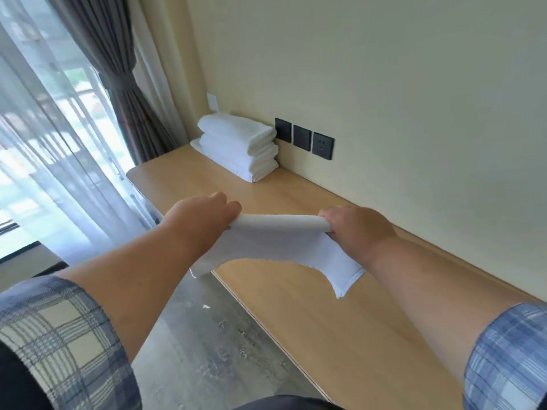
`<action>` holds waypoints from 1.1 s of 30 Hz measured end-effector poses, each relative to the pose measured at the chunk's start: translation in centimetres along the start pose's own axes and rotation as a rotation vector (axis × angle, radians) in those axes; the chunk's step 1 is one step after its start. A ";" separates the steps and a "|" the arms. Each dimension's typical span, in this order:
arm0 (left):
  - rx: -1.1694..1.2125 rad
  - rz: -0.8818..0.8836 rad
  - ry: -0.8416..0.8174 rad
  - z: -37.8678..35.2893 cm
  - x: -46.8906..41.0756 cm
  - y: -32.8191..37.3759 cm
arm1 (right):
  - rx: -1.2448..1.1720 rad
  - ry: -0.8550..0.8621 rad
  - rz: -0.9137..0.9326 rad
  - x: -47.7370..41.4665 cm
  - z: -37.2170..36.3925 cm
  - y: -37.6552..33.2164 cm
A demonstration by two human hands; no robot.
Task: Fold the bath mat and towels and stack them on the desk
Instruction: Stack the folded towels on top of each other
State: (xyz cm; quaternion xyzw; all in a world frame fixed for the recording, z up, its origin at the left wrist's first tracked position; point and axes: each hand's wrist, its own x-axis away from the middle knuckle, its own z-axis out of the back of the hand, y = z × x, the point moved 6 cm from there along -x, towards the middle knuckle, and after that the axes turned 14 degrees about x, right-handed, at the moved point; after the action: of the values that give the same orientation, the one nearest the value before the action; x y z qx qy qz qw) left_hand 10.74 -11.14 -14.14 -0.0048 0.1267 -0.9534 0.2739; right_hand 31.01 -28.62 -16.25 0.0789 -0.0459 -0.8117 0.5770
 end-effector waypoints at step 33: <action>0.092 -0.305 0.051 -9.4 -31.7 -39.3 | 0.166 -0.065 -0.260 -42.7 3.2 -15.0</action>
State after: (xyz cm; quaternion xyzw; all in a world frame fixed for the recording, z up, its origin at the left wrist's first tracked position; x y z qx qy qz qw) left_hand 16.41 39.83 -11.74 0.0129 0.0879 -0.9885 0.1226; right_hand 30.27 16.56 -12.36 0.1052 -0.1206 -0.8751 0.4567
